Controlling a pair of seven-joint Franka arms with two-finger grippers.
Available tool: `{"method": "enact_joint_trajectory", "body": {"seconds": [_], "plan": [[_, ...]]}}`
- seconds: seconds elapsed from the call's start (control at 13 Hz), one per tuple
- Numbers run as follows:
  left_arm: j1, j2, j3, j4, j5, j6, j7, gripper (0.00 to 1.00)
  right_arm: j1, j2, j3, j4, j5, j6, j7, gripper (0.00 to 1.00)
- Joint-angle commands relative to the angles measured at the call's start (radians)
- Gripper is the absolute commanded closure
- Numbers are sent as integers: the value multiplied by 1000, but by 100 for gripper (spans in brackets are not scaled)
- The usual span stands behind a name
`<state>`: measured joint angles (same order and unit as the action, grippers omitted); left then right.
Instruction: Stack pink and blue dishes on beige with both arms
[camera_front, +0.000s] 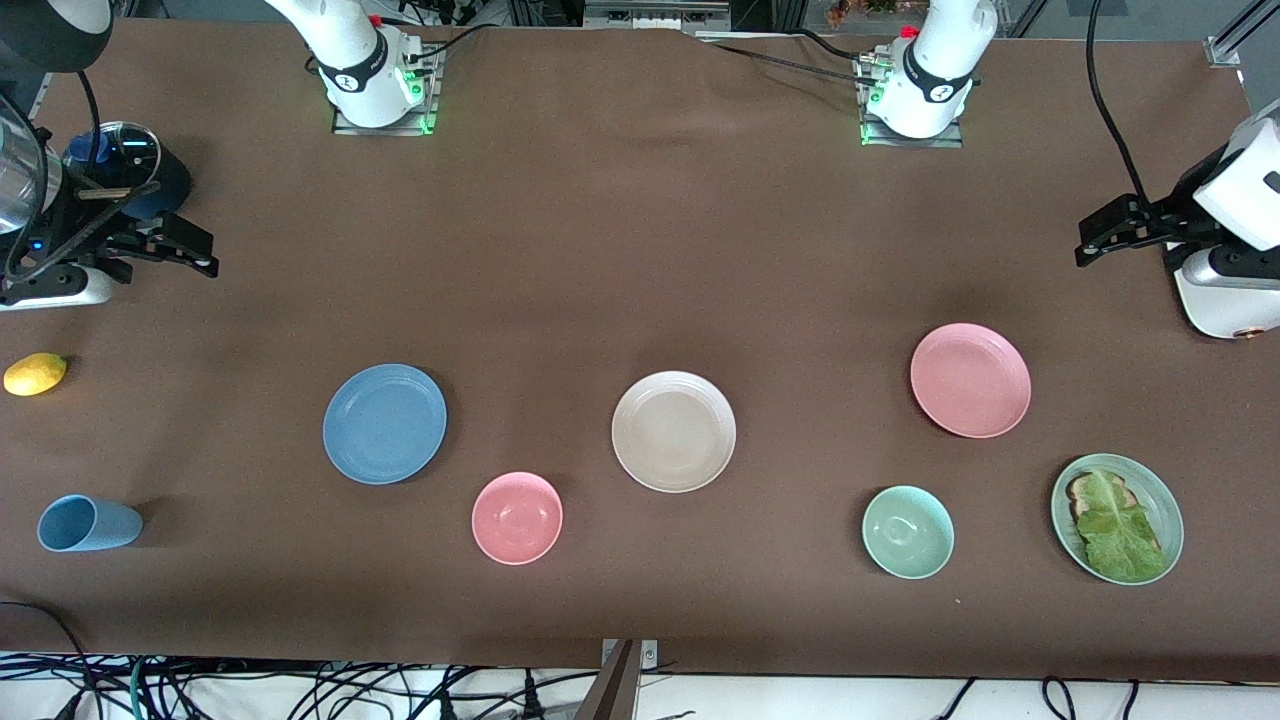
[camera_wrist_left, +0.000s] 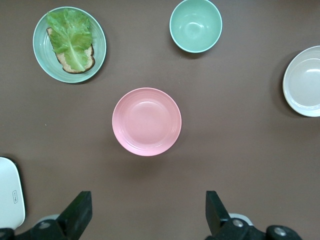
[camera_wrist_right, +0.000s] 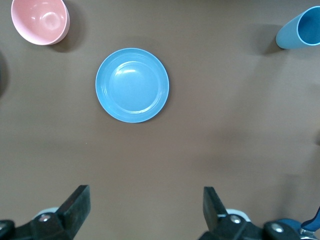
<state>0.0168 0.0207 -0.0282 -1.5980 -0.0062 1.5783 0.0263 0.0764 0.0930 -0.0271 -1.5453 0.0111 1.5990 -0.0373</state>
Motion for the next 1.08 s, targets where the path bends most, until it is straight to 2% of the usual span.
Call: {"method": "enact_joint_trajectory", "body": {"seconds": [0.0,1.0], "plan": [[-1,7,2,18,-15,-8,7,0,-1,-15,1,-12,7,-7,11,0],[-3,27,4,20,-3,0,6,0,-1,-13,1,-10,13,-8,10,0]]}}
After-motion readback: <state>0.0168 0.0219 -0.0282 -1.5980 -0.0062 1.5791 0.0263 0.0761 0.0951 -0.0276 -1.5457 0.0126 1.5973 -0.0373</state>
